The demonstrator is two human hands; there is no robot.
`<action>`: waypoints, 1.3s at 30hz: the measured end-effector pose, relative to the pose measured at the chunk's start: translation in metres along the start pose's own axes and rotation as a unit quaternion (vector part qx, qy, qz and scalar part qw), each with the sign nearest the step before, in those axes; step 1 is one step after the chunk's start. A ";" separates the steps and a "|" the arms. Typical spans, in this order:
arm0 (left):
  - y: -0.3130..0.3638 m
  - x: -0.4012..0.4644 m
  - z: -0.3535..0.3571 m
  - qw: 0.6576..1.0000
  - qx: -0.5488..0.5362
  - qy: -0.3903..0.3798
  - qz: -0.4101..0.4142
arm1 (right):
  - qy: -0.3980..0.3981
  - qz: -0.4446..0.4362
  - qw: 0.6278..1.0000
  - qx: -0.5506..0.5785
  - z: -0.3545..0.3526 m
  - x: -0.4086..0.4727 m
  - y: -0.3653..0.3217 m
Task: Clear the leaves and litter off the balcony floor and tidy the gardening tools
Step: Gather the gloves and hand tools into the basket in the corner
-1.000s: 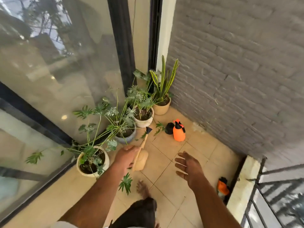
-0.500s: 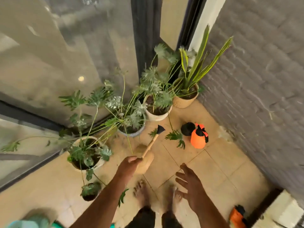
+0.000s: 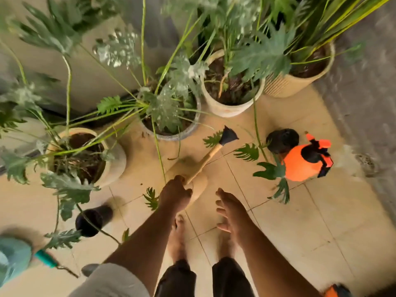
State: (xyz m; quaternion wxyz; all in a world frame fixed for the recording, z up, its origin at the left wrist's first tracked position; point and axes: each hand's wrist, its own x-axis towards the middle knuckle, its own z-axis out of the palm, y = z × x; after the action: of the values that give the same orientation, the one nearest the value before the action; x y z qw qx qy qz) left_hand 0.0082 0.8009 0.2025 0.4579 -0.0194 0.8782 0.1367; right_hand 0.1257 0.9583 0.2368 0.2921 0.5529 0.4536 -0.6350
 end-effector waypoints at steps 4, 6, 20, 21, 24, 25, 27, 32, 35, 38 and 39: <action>-0.010 0.010 0.014 1.000 0.017 0.003 0.003 | -0.016 -0.003 1.000 -0.012 -0.004 0.005 0.004; -0.009 0.007 0.015 1.000 0.015 -0.007 -0.001 | -0.027 -0.017 0.999 -0.022 -0.005 -0.001 0.003; 0.073 -0.249 -0.107 0.974 -0.218 -0.069 -0.003 | -0.074 -0.030 0.996 -0.046 0.022 -0.214 -0.086; 0.081 -0.269 -0.120 0.972 -0.225 -0.072 0.002 | -0.072 -0.035 0.996 -0.046 0.021 -0.237 -0.091; 0.095 -0.334 -0.161 0.959 -0.269 -0.088 0.015 | -0.077 -0.046 0.993 -0.073 0.016 -0.311 -0.109; 0.098 -0.351 -0.171 0.951 -0.293 -0.096 0.021 | -0.078 -0.050 0.993 -0.074 0.015 -0.331 -0.113; 0.096 -0.385 -0.183 0.930 -0.353 -0.101 0.019 | -0.066 -0.066 0.992 -0.080 0.015 -0.366 -0.117; 0.088 -0.476 -0.206 0.880 -0.475 -0.006 -0.009 | -0.105 -0.122 0.977 -0.143 0.029 -0.446 -0.116; 0.068 -0.517 -0.225 0.847 -0.527 0.063 0.012 | -0.095 -0.145 0.965 -0.197 0.060 -0.485 -0.121; 0.033 -0.542 -0.243 0.823 -0.549 0.144 0.018 | -0.124 -0.177 0.951 -0.223 0.096 -0.511 -0.111; 0.018 -0.550 -0.246 0.806 -0.569 0.166 0.017 | -0.135 -0.184 0.945 -0.233 0.112 -0.517 -0.105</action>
State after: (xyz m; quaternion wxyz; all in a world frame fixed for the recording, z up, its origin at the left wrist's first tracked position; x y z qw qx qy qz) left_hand 0.1275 0.7042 0.7854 0.2097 -0.2835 0.7060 0.6142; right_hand 0.0973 0.8341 0.7605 0.3497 0.2849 0.6392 -0.6229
